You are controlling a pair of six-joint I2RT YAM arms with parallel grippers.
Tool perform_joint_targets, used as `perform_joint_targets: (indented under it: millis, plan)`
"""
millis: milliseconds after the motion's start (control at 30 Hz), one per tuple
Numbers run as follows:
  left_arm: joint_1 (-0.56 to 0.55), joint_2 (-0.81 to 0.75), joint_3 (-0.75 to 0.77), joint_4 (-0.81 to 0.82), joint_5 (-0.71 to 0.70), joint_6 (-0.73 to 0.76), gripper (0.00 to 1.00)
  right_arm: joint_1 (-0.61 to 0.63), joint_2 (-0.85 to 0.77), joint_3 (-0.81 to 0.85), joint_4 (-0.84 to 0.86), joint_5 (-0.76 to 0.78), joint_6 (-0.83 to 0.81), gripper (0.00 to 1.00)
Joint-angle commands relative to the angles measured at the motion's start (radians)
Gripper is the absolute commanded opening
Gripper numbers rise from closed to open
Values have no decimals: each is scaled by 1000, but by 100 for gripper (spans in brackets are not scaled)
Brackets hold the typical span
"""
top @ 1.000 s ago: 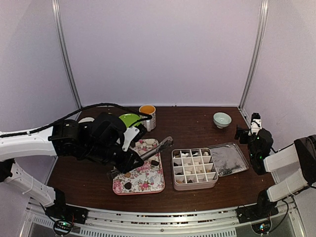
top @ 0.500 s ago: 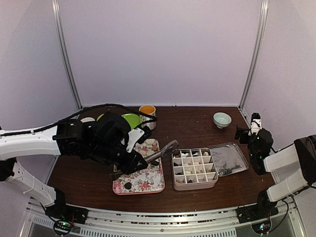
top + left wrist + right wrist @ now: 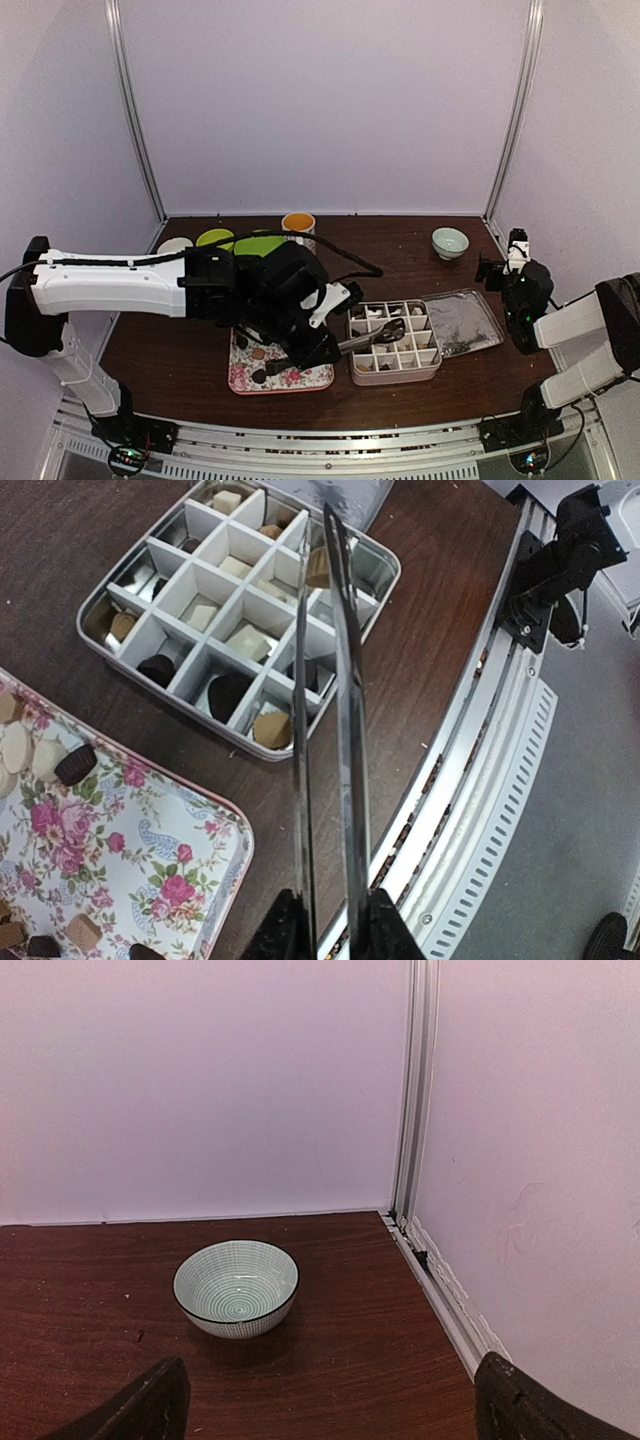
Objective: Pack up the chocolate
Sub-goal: Place the fake chocolate in the empty pocket of the box.
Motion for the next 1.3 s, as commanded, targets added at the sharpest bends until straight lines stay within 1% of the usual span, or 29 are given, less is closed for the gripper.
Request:
perform_joint_targets:
  millis: [0,167,367,700,800,967,1000,1067,1267]
  plan:
    - [-19,66,67,45,64,51,20,-7,2,13,0,-1,1,100]
    - [-20,98,77,47,70,47,20,-6,2,14,-1,-2,1,100]
    - [-20,115,76,56,80,46,23,-6,1,14,-1,-1,0,100]
    - [-20,142,94,42,24,48,27,-6,2,15,-1,-2,0,100]
    - [-19,142,98,44,9,45,30,-7,2,15,-1,-2,0,100]
    - [-20,146,91,53,-7,38,31,-7,2,15,-1,-1,0,100]
    - [-20,148,93,54,-7,38,33,-7,2,15,-2,-2,0,100]
    - [-20,149,94,55,-11,38,34,-6,2,14,-2,-1,1,100]
    - [-19,98,71,48,-86,9,34,-7,2,15,-2,-1,1,100]
